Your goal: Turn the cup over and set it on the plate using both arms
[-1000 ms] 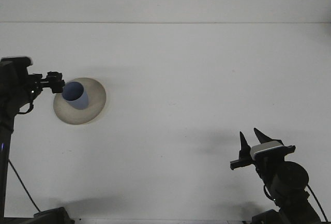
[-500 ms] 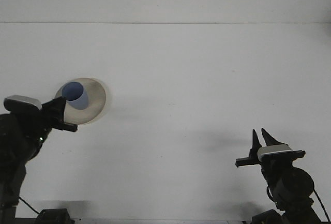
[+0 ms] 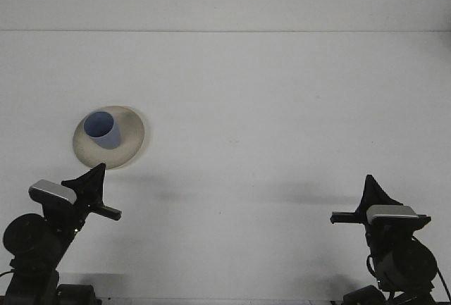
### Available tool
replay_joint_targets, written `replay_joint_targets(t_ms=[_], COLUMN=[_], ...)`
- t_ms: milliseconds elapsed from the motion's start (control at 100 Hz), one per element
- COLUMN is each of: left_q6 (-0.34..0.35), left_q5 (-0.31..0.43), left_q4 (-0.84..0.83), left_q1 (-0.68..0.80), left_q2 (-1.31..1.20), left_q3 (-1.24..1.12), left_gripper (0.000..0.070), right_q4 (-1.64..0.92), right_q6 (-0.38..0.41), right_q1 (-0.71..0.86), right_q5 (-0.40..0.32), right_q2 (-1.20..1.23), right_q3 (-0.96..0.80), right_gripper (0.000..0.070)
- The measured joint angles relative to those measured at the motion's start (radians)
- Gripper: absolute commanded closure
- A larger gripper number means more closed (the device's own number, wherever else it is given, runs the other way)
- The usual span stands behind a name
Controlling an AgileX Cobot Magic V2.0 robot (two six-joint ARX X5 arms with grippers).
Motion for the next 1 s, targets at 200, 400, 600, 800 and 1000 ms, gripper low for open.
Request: replay_joint_targets(t_ms=[200, 400, 600, 800, 1000], left_q6=[-0.014, -0.014, -0.014, -0.074, -0.095], left_q5=[0.0, 0.0, -0.002, -0.194, -0.286], left_q4=[-0.003, -0.003, -0.003, 0.025, 0.14], left_q1=[0.0, 0.0, 0.0, -0.003, -0.003], left_q2=[-0.049, -0.074, -0.079, -0.146, -0.331], left_q3=[0.0, 0.0, 0.0, -0.042, -0.289], left_gripper=[0.0688, 0.0688, 0.0688, 0.0688, 0.0688], right_q4=[0.0, 0.0, 0.0, 0.0, 0.0], right_q6=[0.0, 0.0, 0.001, 0.001, 0.001], right_q1=[0.0, 0.0, 0.0, 0.0, 0.0], right_q5=[0.0, 0.0, 0.0, 0.0, 0.0], right_q2=[0.0, 0.0, 0.0, 0.0, 0.0], right_q3=[0.0, 0.0, 0.0, 0.0, 0.0], right_gripper=[0.07, 0.07, 0.07, 0.07, 0.07])
